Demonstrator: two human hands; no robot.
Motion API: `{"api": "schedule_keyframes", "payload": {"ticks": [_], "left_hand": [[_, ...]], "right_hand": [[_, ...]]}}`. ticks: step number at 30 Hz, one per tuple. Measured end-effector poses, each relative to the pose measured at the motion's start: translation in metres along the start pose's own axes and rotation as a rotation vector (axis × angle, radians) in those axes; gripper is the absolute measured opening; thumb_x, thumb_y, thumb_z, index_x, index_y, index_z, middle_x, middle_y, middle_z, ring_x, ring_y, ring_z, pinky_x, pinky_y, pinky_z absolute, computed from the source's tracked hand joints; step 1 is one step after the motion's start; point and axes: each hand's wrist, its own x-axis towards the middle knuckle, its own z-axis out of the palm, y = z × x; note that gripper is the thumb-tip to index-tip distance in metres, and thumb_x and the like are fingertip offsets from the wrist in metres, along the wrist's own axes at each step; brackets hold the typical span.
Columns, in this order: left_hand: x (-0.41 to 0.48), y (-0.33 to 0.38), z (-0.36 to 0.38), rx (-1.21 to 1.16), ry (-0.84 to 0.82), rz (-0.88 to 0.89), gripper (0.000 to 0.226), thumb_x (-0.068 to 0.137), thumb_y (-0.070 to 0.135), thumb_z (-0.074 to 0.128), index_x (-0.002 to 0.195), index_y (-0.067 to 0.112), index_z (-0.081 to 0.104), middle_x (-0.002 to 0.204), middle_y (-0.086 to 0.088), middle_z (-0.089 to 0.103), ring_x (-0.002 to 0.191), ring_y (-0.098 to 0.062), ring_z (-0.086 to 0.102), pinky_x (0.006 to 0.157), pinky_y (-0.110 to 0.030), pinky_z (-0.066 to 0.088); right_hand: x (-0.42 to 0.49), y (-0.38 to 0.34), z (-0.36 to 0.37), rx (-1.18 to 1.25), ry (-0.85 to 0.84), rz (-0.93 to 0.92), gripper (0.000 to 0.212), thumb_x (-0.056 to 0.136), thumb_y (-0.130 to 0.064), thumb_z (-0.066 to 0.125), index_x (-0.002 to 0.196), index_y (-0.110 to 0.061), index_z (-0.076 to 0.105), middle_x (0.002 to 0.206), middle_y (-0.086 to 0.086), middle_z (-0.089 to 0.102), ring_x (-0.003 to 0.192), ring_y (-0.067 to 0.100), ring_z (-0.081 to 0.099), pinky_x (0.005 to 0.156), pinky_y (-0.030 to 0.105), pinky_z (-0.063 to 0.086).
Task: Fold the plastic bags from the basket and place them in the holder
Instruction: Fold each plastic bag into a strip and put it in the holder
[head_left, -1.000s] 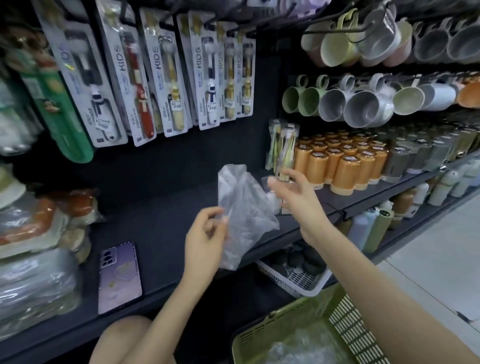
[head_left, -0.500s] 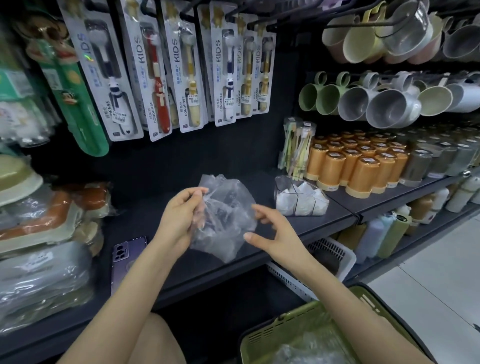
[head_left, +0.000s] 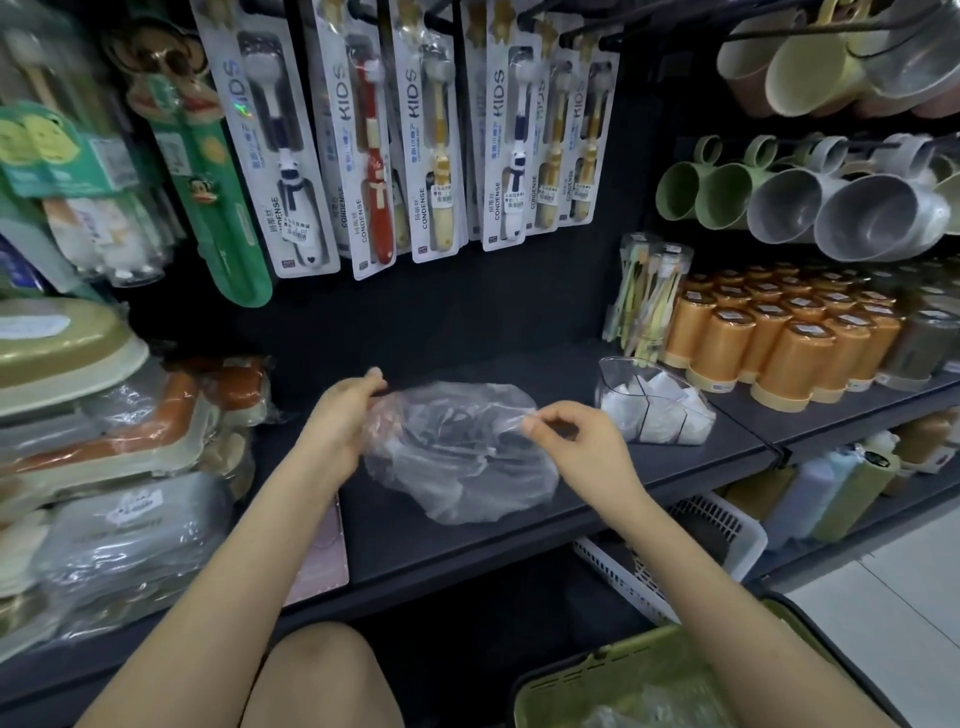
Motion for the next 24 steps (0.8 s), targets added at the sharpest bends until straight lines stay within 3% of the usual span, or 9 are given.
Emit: {"api": "schedule_keyframes", "payload": {"ticks": [2,4,7,9,11,14,17,20,24], "left_hand": [[0.000,-0.005,-0.004,0.263,0.235,0.254,0.031,0.093,0.042,0.057,0.106,0.014,0.057,0.105,-0.010,0.064,0.095,-0.026,0.061,0.089,-0.041,0.049],[-0.019,-0.012,0.000,0.443,0.416,0.654,0.032,0.092,0.044,0.056,0.101,0.014,0.059,0.099,-0.006,0.061,0.090,-0.022,0.058,0.083,-0.036,0.046],[-0.058,-0.027,0.018,0.596,0.295,1.006,0.034,0.089,0.047,0.050,0.092,0.016,0.062,0.088,0.003,0.055,0.079,-0.015,0.051,0.074,-0.027,0.037],[-0.066,-0.046,0.027,0.727,0.213,0.975,0.051,0.087,0.059,0.046,0.106,0.015,0.063,0.100,0.002,0.055,0.090,-0.015,0.049,0.079,-0.024,0.033],[-0.067,-0.060,0.033,0.747,0.157,0.820,0.068,0.085,0.069,0.044,0.127,0.016,0.054,0.116,0.000,0.051,0.105,-0.016,0.047,0.087,-0.024,0.032],[-0.071,-0.068,0.041,0.553,0.022,0.604,0.073,0.083,0.064,0.047,0.142,0.023,0.036,0.125,0.004,0.049,0.109,-0.010,0.051,0.088,-0.022,0.039],[-0.068,-0.069,0.049,0.337,-0.054,0.510,0.049,0.091,0.047,0.054,0.134,0.028,0.042,0.105,0.005,0.062,0.089,-0.005,0.060,0.073,-0.014,0.045],[-0.064,-0.066,0.051,0.209,-0.067,0.538,0.017,0.093,0.027,0.061,0.110,0.025,0.061,0.102,0.009,0.067,0.092,-0.003,0.063,0.078,-0.016,0.046],[-0.056,-0.056,0.035,0.089,0.002,0.530,0.005,0.085,0.015,0.071,0.087,0.018,0.069,0.086,0.006,0.070,0.077,0.002,0.064,0.073,-0.011,0.049]], "right_hand": [[0.002,-0.007,-0.009,0.018,0.045,0.031,0.015,0.087,-0.024,0.068,0.077,-0.015,0.072,0.075,-0.005,0.070,0.076,0.013,0.065,0.078,0.037,0.054],[0.004,-0.014,-0.014,0.064,0.084,0.068,0.019,0.087,-0.020,0.068,0.070,-0.012,0.070,0.065,-0.003,0.067,0.068,0.015,0.064,0.073,0.038,0.054],[0.004,-0.023,-0.021,0.199,0.075,0.142,0.024,0.090,-0.017,0.066,0.067,-0.011,0.068,0.058,-0.003,0.065,0.057,0.006,0.060,0.061,0.026,0.049],[0.004,-0.026,-0.024,0.318,0.067,0.186,0.024,0.092,-0.015,0.064,0.069,-0.009,0.067,0.059,-0.002,0.064,0.053,0.003,0.058,0.056,0.019,0.046],[0.002,-0.027,-0.028,0.410,0.059,0.224,0.024,0.093,-0.014,0.062,0.071,-0.007,0.067,0.060,-0.001,0.064,0.054,0.005,0.056,0.053,0.018,0.045],[-0.002,-0.027,-0.033,0.477,0.060,0.255,0.024,0.094,-0.015,0.061,0.072,-0.007,0.066,0.063,0.002,0.063,0.055,0.008,0.055,0.051,0.019,0.046],[-0.006,-0.025,-0.039,0.486,0.045,0.272,0.027,0.095,-0.017,0.060,0.070,-0.007,0.064,0.059,-0.001,0.061,0.054,0.010,0.055,0.049,0.019,0.046],[-0.009,-0.021,-0.050,0.448,0.031,0.276,0.032,0.095,-0.021,0.060,0.066,-0.007,0.063,0.056,-0.002,0.060,0.054,0.010,0.054,0.051,0.019,0.045],[-0.014,-0.010,-0.079,0.395,0.122,0.290,0.035,0.094,-0.022,0.060,0.063,-0.006,0.063,0.053,-0.002,0.062,0.053,0.010,0.051,0.052,0.019,0.043]]}}
